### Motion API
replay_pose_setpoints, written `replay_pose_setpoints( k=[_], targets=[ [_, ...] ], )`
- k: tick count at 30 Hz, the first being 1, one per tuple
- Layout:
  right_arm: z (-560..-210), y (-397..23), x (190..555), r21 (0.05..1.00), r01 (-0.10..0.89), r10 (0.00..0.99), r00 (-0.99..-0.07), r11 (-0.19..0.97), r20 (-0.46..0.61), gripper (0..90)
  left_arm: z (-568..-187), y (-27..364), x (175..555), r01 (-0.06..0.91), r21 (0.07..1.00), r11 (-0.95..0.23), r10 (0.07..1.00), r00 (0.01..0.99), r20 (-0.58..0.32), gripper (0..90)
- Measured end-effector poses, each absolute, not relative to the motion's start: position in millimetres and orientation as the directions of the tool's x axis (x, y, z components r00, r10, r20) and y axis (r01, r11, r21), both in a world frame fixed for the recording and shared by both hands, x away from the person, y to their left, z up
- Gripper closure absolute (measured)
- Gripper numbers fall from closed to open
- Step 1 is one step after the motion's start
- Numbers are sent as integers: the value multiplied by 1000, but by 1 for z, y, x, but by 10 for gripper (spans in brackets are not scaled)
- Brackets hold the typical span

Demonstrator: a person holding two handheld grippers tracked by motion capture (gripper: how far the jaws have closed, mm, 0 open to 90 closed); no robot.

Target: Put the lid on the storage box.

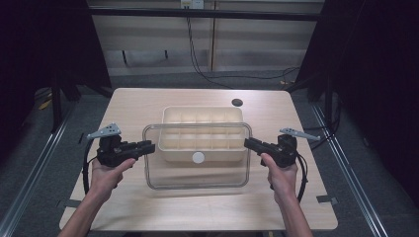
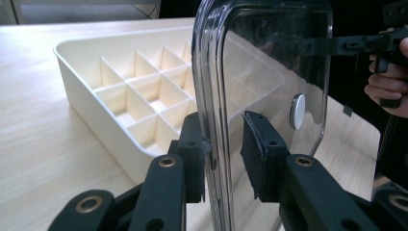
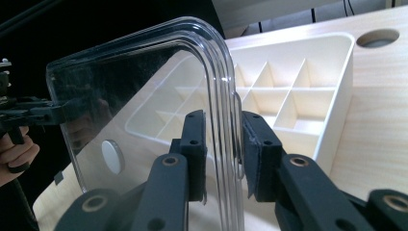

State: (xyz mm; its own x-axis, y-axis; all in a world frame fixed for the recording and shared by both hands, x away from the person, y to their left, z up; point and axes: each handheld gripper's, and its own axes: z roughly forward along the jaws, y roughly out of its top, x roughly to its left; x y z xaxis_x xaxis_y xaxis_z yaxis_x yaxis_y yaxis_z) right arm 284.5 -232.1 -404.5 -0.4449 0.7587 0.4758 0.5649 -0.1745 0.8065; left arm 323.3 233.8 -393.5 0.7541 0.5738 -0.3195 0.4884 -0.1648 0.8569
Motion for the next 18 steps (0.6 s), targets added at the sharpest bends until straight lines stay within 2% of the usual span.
replay_pose_setpoints(
  k=[18],
  targets=[
    [-376, -233, 305, 834, 522, 765, -459, -180, 453, 734, -366, 232, 344, 450, 885, -123, 583, 754, -302, 706]
  ],
)
